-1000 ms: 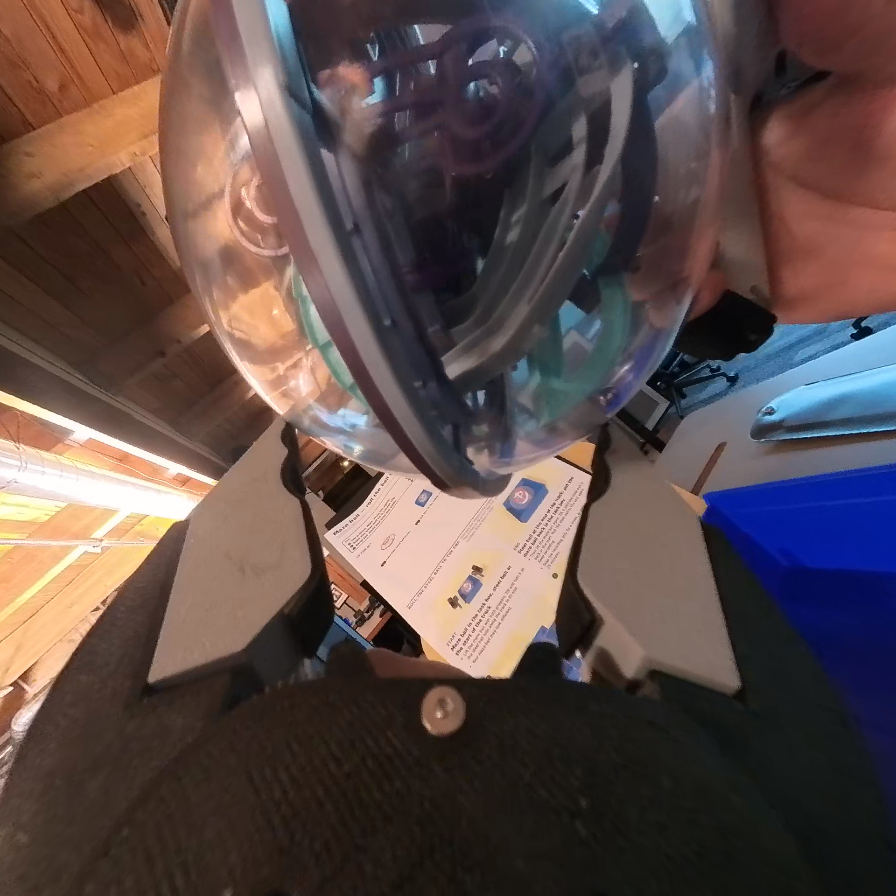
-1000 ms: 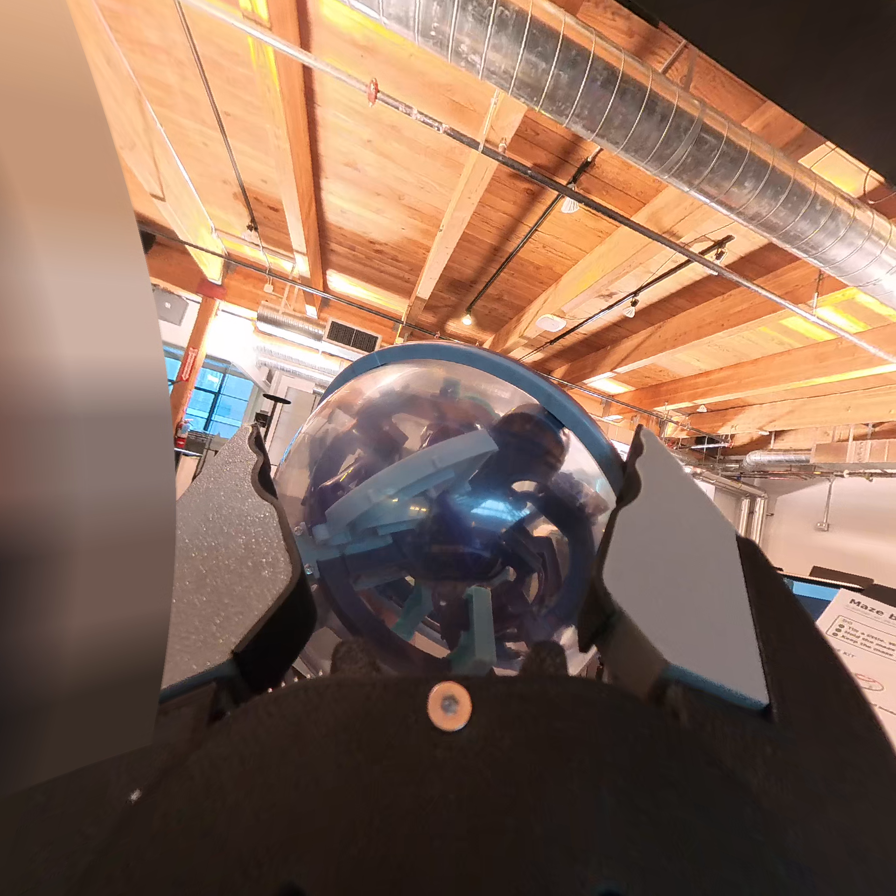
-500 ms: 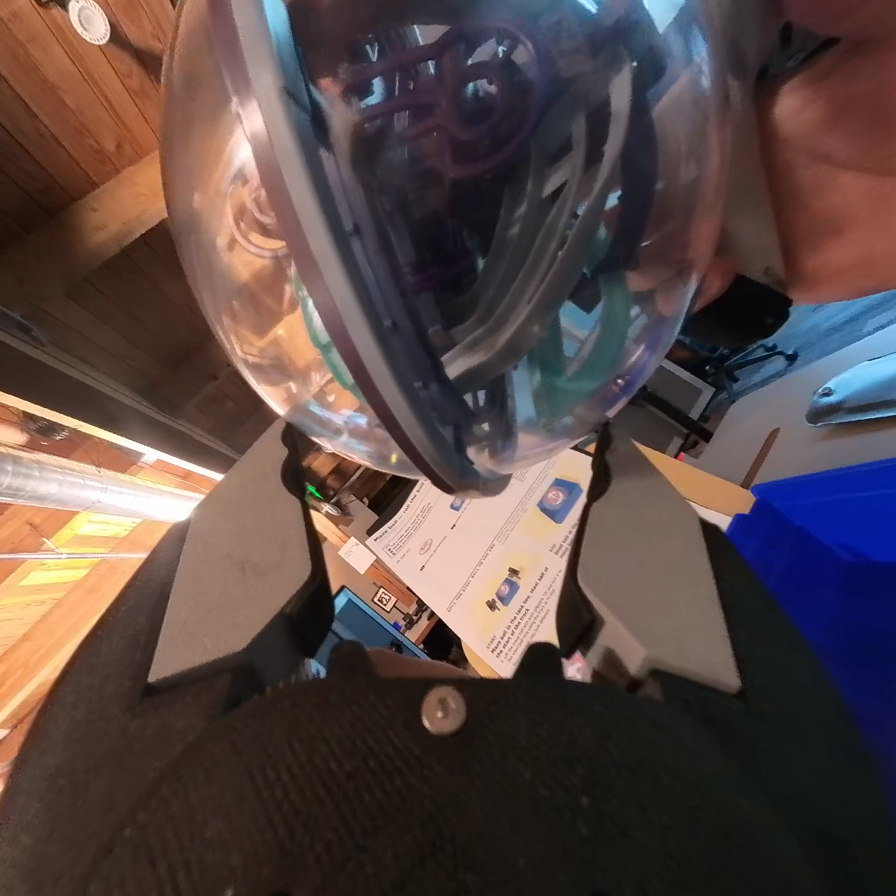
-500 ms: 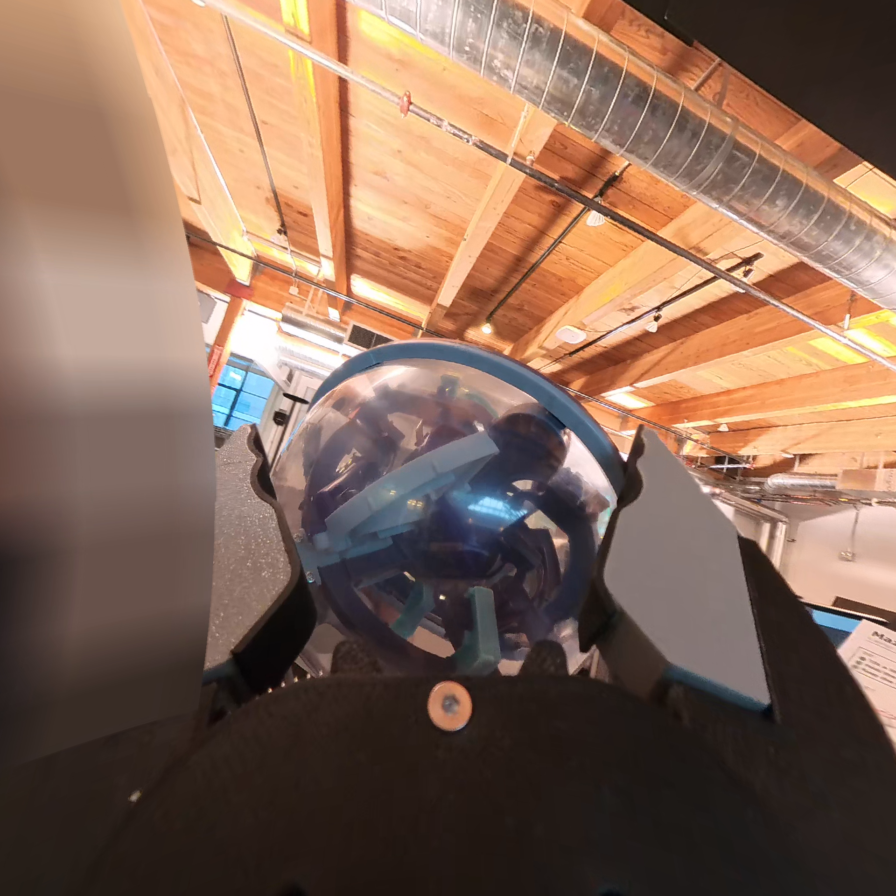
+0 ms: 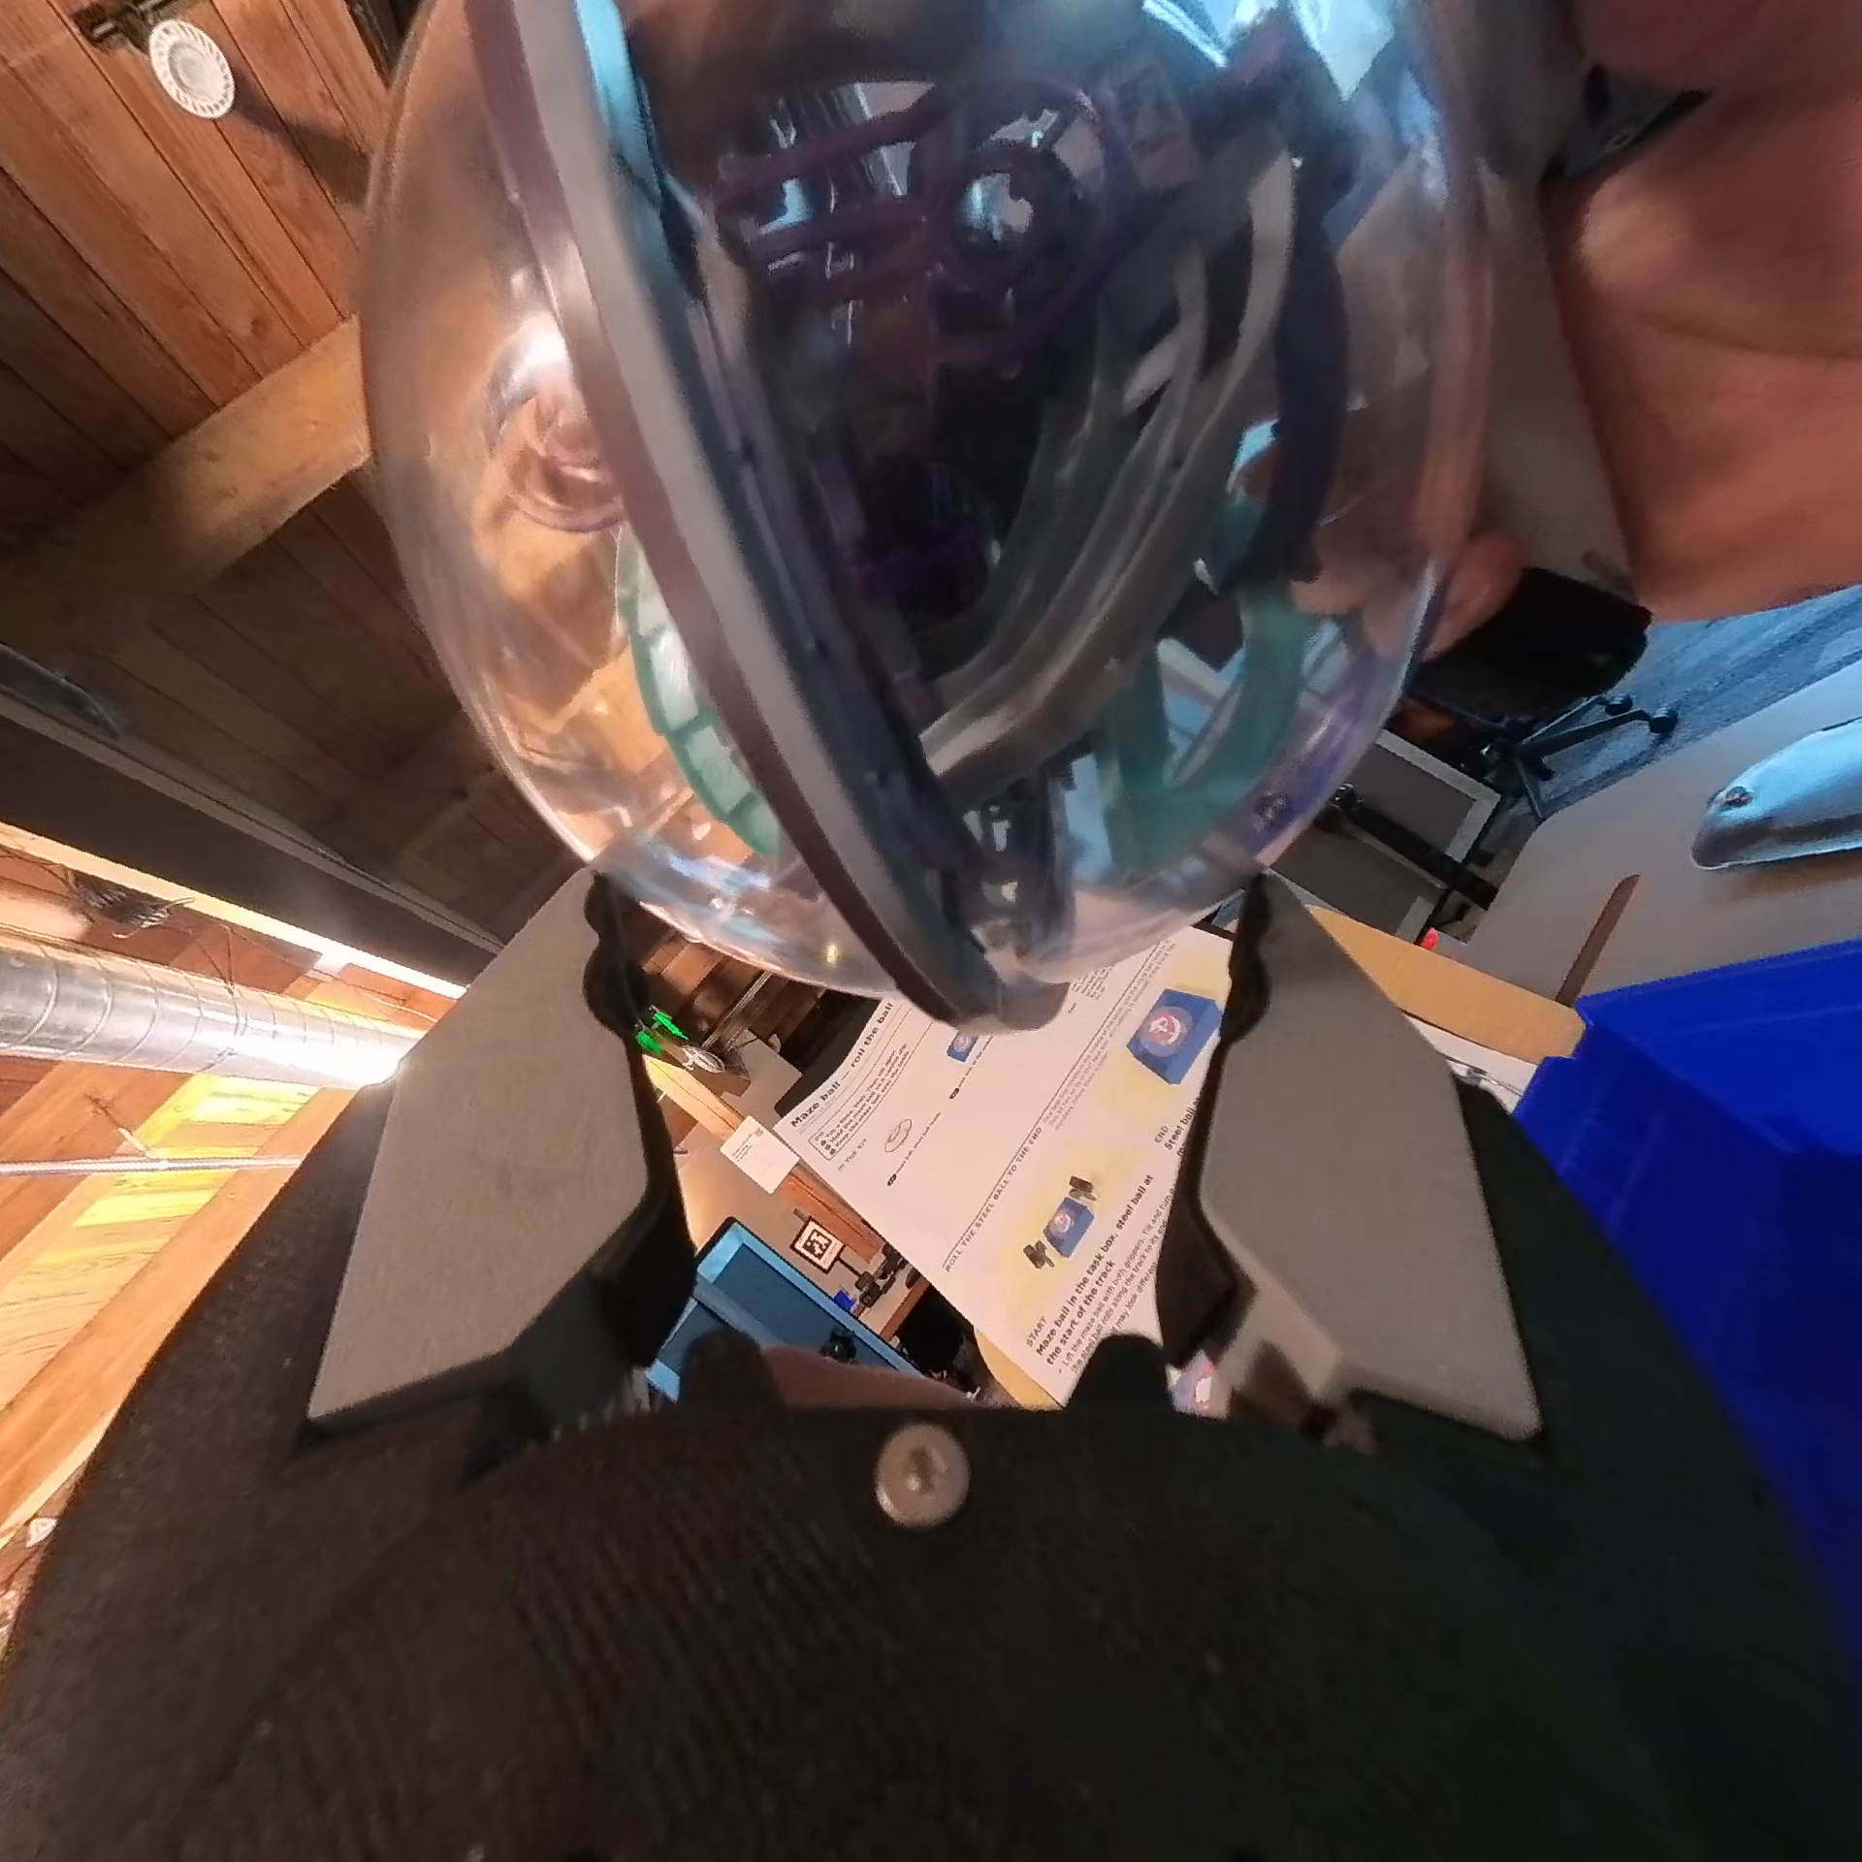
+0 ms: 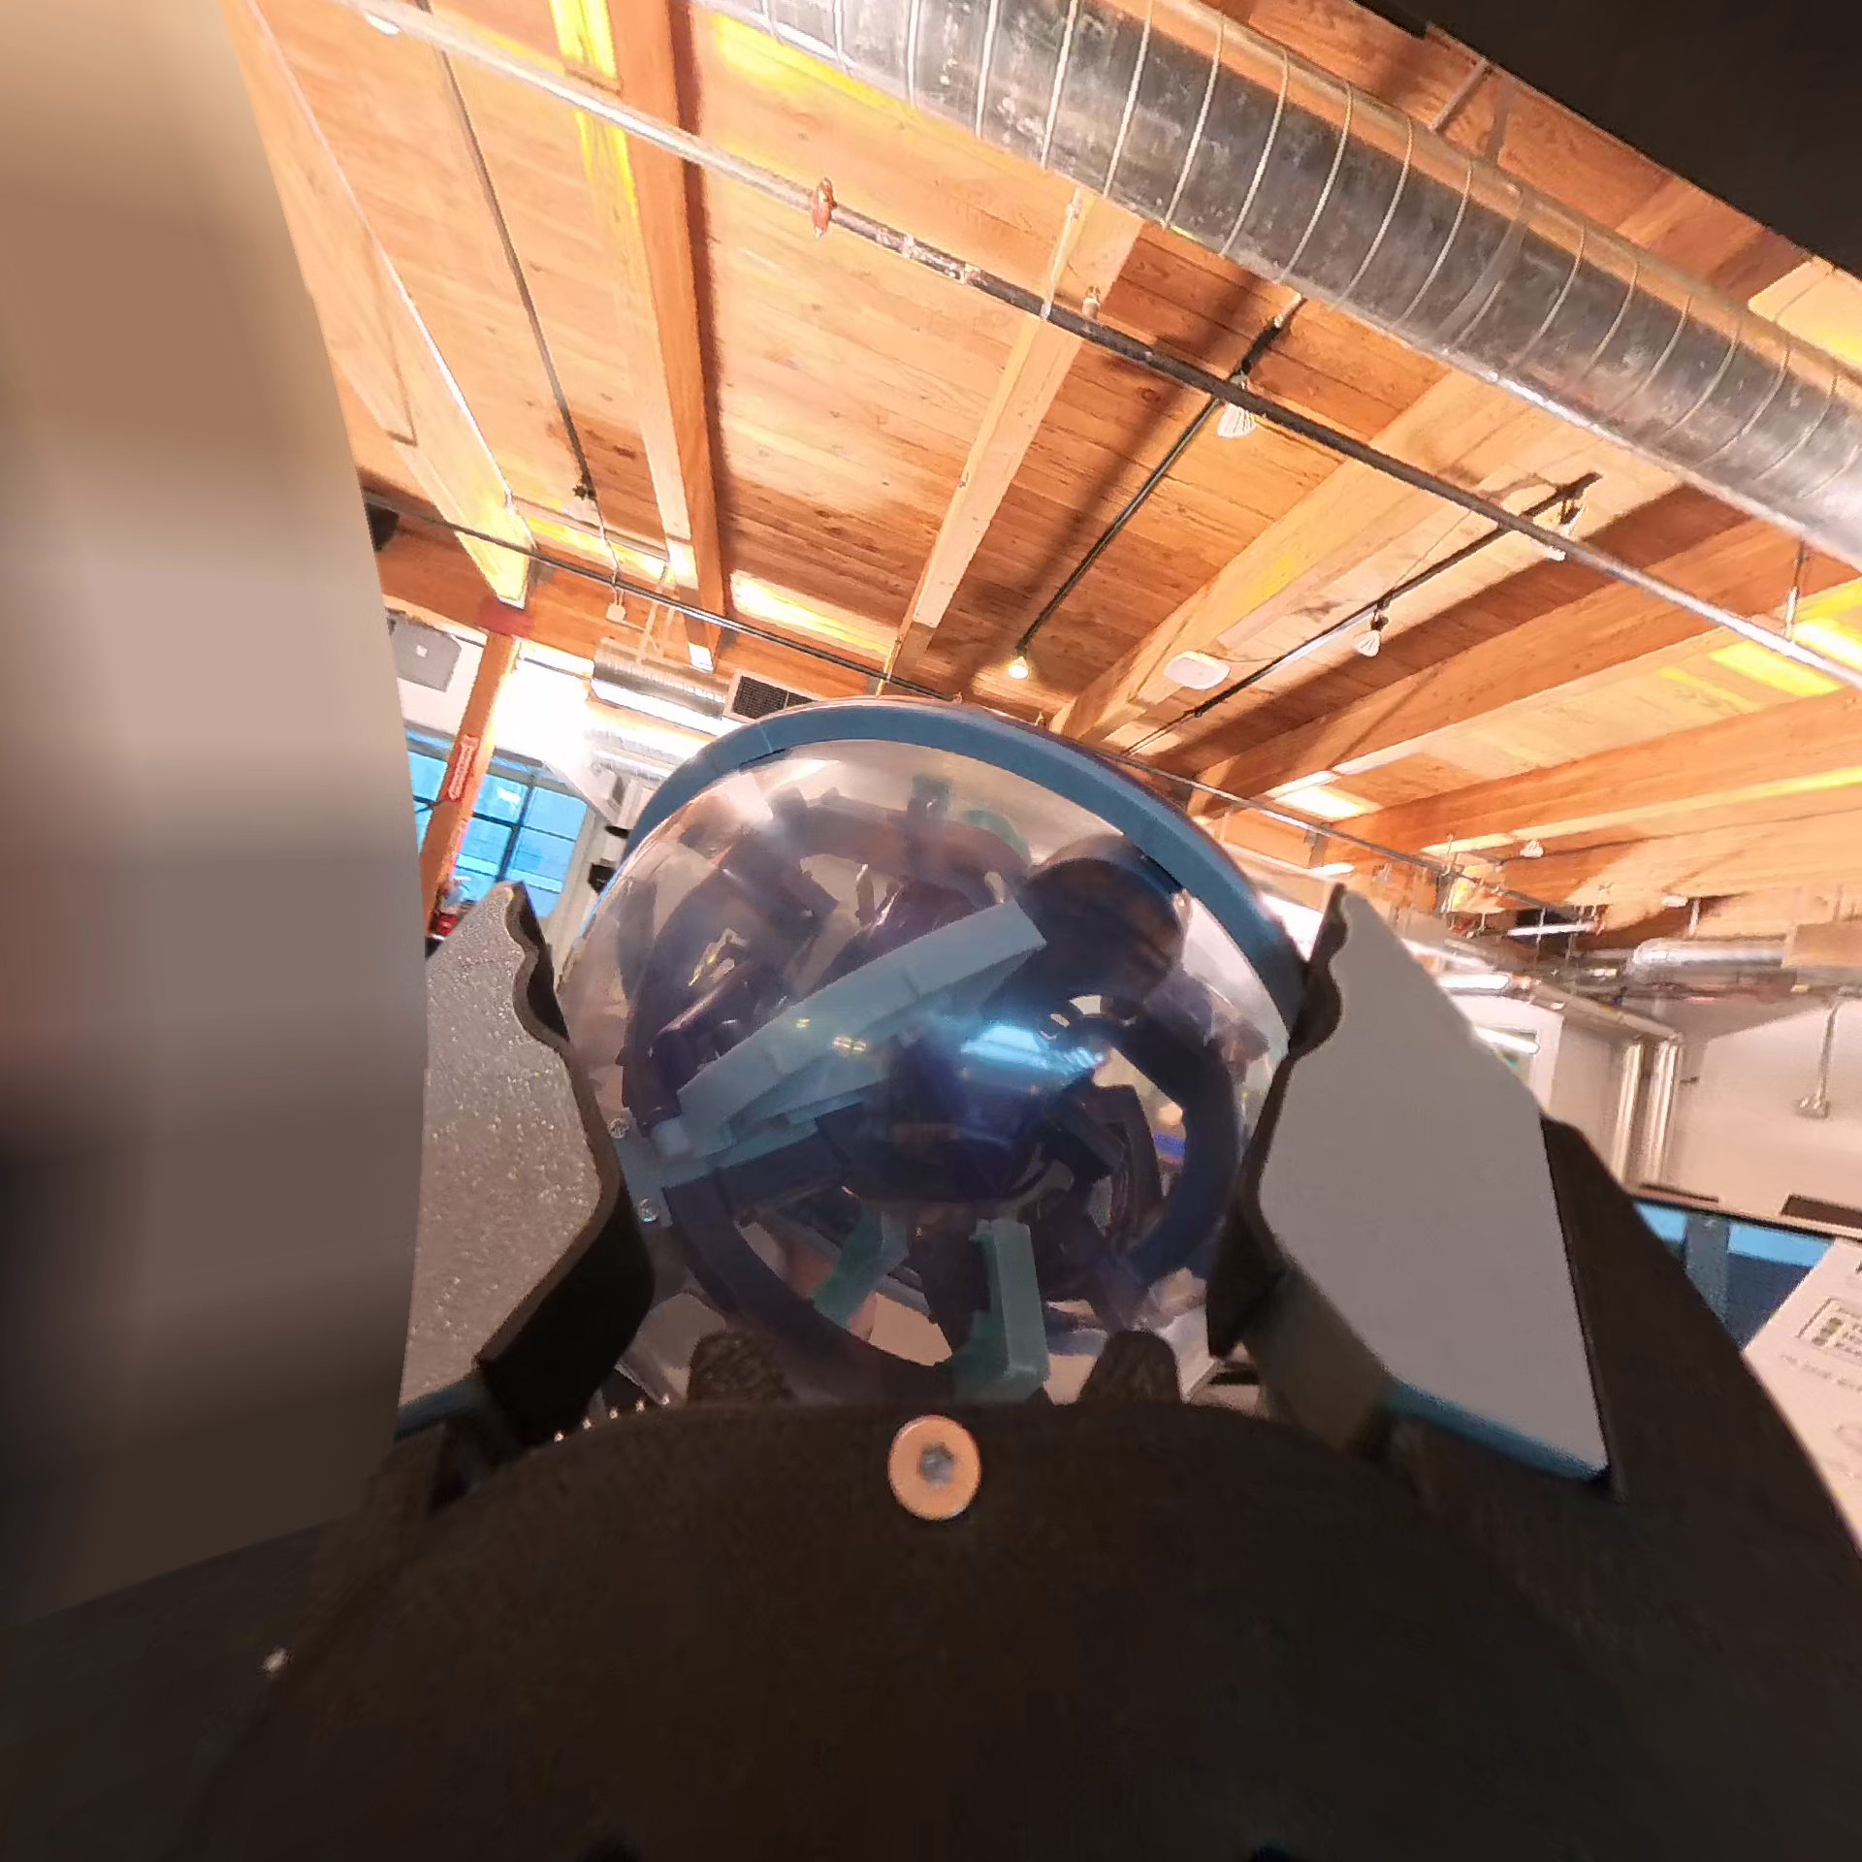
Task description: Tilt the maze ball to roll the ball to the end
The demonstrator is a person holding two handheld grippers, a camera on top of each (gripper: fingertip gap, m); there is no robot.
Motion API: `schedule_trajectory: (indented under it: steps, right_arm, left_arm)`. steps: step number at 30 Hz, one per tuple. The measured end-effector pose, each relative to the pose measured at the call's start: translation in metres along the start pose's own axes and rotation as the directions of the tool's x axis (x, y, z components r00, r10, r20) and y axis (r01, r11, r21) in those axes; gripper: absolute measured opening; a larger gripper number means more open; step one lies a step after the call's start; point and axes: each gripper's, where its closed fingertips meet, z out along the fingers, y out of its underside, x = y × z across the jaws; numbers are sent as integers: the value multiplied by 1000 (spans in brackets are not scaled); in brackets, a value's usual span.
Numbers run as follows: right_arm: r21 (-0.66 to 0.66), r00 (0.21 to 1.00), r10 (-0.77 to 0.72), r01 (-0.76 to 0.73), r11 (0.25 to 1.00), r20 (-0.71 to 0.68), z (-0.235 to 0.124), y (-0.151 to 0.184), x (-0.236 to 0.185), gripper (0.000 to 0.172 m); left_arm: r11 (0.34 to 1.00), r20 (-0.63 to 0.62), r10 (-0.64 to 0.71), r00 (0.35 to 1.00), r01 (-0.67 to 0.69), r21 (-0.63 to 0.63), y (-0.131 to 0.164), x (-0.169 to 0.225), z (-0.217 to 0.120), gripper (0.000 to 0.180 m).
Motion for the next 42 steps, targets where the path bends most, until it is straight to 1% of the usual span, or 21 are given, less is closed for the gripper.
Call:
schedule_trajectory:
  steps: [1, 8, 10, 22, 25, 33, 39, 42]
  right_arm:
    - [-1, 1000, 13, -13, 1000, -3, 0, 0, 1, 143]
    - [20, 990, 142, -142, 990, -13, -2, 0, 11, 143]
    - [29, 987, 159, -159, 987, -6, -2, -2, 14, 143]
    - [52, 996, 78, -80, 995, 45, -2, -6, 0, 143]
    - [39, 995, 98, -99, 994, 13, -2, -4, 3, 143]
    - [56, 974, 223, -221, 974, -39, 2, -1, 20, 142]
    - [99, 928, 367, -360, 928, -61, 0, 6, 36, 147]
    - [94, 923, 374, -366, 926, -89, 1, 12, 42, 149]
  left_arm:
    - [1000, -2, -1, 1000, 1, 0, 0, 0, 0, 117]
    - [999, -32, -38, 999, 38, 17, -3, 2, -1, 117]
    - [999, -32, -39, 999, 39, 24, -5, 3, -2, 117]
    - [999, 6, 22, 1000, -22, 41, -11, -1, -5, 117]
    - [999, -12, -11, 1000, 11, 34, -8, 0, -4, 117]
    - [995, -61, -100, 993, 102, 20, -5, 1, -3, 117]
    - [984, -93, -169, 981, 173, 37, -9, 1, -5, 117]
    - [981, -102, -190, 977, 193, 28, -4, 1, -4, 117]
